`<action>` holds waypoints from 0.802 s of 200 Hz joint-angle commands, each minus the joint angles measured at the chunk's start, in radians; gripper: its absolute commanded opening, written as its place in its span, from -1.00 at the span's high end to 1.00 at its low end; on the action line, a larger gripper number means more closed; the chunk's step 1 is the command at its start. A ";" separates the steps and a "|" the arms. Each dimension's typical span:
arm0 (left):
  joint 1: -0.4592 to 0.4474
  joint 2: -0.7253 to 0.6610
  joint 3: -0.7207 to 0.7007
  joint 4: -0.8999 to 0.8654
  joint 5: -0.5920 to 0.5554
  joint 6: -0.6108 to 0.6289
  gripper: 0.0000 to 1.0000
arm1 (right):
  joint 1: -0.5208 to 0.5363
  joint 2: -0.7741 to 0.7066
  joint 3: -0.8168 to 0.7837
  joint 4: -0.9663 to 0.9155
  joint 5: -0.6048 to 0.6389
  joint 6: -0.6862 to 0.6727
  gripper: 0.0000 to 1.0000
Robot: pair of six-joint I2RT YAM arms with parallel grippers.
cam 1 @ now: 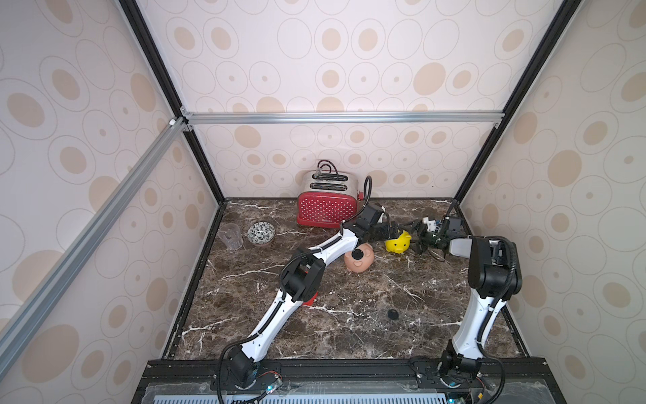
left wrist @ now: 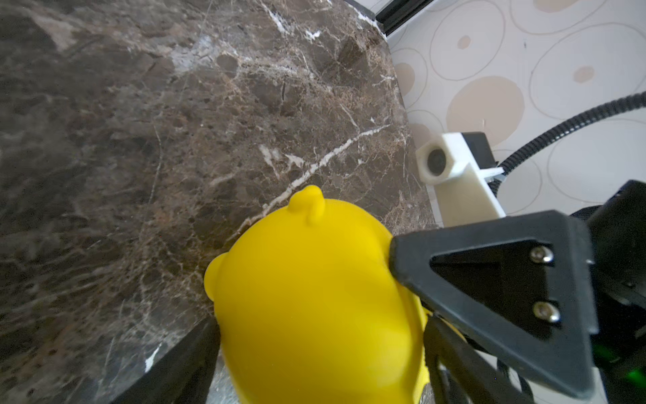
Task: Close piggy banks
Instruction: Move the piggy bank to the center of the board.
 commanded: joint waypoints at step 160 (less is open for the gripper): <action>-0.105 -0.177 -0.241 -0.048 0.105 0.083 -0.77 | -0.010 -0.468 -0.502 -0.094 -0.016 -0.047 -0.92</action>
